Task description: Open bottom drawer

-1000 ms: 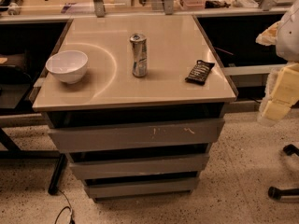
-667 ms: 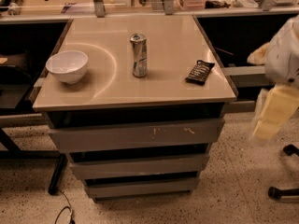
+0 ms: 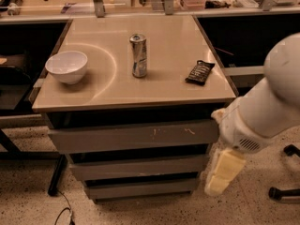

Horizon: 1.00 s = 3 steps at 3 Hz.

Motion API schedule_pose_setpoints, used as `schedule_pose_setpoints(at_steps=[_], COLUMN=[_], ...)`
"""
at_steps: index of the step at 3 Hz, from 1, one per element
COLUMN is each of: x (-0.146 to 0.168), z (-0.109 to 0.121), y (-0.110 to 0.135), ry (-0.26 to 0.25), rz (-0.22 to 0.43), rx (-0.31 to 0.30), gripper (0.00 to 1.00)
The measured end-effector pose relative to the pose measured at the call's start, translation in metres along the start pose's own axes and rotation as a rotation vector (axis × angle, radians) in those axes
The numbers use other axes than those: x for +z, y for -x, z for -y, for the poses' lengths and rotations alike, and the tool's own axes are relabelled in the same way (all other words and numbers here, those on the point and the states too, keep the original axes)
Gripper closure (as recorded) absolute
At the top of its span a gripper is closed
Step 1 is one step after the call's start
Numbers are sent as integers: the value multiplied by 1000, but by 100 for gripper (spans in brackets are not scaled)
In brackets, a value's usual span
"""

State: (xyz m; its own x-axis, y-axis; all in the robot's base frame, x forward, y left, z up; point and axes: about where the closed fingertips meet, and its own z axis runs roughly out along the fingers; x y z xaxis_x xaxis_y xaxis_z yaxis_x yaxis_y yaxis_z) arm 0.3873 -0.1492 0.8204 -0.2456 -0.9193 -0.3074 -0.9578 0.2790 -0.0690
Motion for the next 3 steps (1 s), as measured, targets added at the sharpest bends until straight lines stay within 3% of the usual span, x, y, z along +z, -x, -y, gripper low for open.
schedule_pose_setpoints(at_steps=[1, 2, 3], x=[71, 71, 107], z=[-23, -23, -25], y=[0, 0, -4], ry=[80, 80, 83], rz=[21, 20, 18], rx=[23, 24, 77], gripper=[0, 0, 0])
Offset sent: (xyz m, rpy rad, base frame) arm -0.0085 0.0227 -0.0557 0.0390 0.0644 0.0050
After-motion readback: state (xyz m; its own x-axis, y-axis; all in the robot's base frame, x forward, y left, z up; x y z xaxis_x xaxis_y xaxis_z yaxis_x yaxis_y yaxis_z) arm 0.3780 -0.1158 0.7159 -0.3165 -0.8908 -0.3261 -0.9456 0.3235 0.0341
